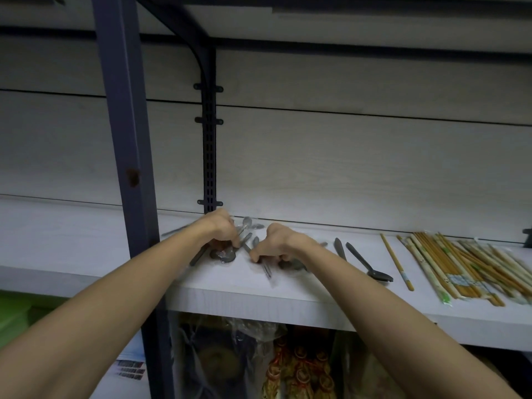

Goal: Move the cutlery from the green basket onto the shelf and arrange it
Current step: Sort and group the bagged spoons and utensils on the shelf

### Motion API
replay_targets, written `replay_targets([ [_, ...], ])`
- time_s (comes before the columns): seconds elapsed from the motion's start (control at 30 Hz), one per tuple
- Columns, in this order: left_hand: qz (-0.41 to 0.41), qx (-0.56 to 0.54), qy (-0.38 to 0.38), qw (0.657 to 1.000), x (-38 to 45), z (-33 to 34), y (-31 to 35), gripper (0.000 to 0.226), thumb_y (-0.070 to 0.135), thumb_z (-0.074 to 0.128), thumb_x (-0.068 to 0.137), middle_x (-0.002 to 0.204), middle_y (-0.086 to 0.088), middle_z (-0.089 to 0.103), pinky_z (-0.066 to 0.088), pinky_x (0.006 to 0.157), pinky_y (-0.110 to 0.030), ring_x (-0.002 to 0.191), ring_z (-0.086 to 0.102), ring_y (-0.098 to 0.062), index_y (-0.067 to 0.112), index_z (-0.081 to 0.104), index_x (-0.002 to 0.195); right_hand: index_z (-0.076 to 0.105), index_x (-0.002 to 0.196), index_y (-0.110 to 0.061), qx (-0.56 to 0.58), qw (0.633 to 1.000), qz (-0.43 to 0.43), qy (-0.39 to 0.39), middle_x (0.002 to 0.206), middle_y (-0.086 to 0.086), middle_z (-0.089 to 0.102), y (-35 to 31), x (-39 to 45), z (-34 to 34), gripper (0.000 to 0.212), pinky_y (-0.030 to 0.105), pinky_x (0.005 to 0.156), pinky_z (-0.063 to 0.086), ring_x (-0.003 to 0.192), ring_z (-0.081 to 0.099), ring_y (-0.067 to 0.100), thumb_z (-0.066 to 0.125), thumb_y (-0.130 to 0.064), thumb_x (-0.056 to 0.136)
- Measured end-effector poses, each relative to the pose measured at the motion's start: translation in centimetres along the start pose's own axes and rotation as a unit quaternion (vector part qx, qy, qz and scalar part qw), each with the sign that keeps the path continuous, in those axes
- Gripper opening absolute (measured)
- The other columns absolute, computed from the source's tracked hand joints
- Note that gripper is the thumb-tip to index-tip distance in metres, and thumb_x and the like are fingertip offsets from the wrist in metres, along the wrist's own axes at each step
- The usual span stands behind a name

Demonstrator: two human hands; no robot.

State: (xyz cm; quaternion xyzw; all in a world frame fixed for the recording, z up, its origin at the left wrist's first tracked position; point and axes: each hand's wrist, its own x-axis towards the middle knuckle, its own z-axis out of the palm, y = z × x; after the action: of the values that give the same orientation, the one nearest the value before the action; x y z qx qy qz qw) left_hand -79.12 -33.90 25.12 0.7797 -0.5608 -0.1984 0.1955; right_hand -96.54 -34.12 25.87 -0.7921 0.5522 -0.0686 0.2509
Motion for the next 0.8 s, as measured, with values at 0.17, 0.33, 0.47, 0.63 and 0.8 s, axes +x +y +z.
replay_targets([
  [0.17,0.002,0.006,-0.016,1.000,0.7,0.4,-0.3,0.060,0.045,0.095,0.029,0.113,0.008,0.072,0.052,0.100,-0.040,0.113,0.063,-0.017,0.019,0.081,0.081,0.054,0.070,-0.012,-0.028,0.999,-0.004,0.020,0.066,0.007,0.061,0.2,-0.6,-0.3,0.022,0.027,0.056,0.046,0.057,0.054,0.023,0.073,-0.023,0.074],
  [0.33,-0.005,0.010,0.008,1.000,-0.7,0.7,0.3,0.038,0.030,0.098,0.052,0.102,0.002,0.075,0.057,0.092,-0.040,0.097,0.068,-0.021,0.018,0.080,0.083,0.054,0.072,-0.014,-0.035,0.998,-0.024,0.044,0.065,0.001,0.061,0.4,-0.8,-0.2,0.031,0.026,0.057,0.048,0.059,0.059,0.019,0.081,-0.028,0.071],
  [0.47,0.002,-0.013,0.013,1.000,-1.5,0.8,0.5,0.024,0.017,0.092,0.064,0.107,0.006,0.069,0.058,0.088,-0.039,0.096,0.070,-0.022,0.010,0.079,0.084,0.051,0.069,-0.014,-0.028,0.999,-0.010,0.023,0.053,0.000,0.057,0.4,-1.1,0.0,0.036,0.022,0.047,0.041,0.044,0.051,0.015,0.084,-0.029,0.074],
  [0.63,-0.001,-0.101,0.014,0.995,-2.6,-0.2,0.2,0.010,0.001,0.080,0.078,0.073,-0.008,0.066,0.059,0.059,-0.033,0.062,0.063,-0.022,0.002,0.071,0.077,0.043,0.071,-0.018,-0.008,1.000,0.014,-0.010,0.041,-0.001,0.050,0.3,-1.4,0.0,0.032,0.017,0.039,0.033,0.036,0.042,0.015,0.075,-0.020,0.077],
  [0.8,-0.005,-0.232,0.044,0.972,-2.7,-1.0,-0.5,0.003,-0.003,0.068,0.087,0.071,-0.019,0.072,0.051,0.051,-0.033,0.051,0.057,-0.025,-0.005,0.069,0.089,0.056,0.071,-0.013,-0.006,0.999,0.004,0.038,0.060,0.002,0.058,0.2,-1.9,-0.3,0.023,0.023,0.053,0.042,0.056,0.055,0.019,0.076,-0.024,0.067],
])
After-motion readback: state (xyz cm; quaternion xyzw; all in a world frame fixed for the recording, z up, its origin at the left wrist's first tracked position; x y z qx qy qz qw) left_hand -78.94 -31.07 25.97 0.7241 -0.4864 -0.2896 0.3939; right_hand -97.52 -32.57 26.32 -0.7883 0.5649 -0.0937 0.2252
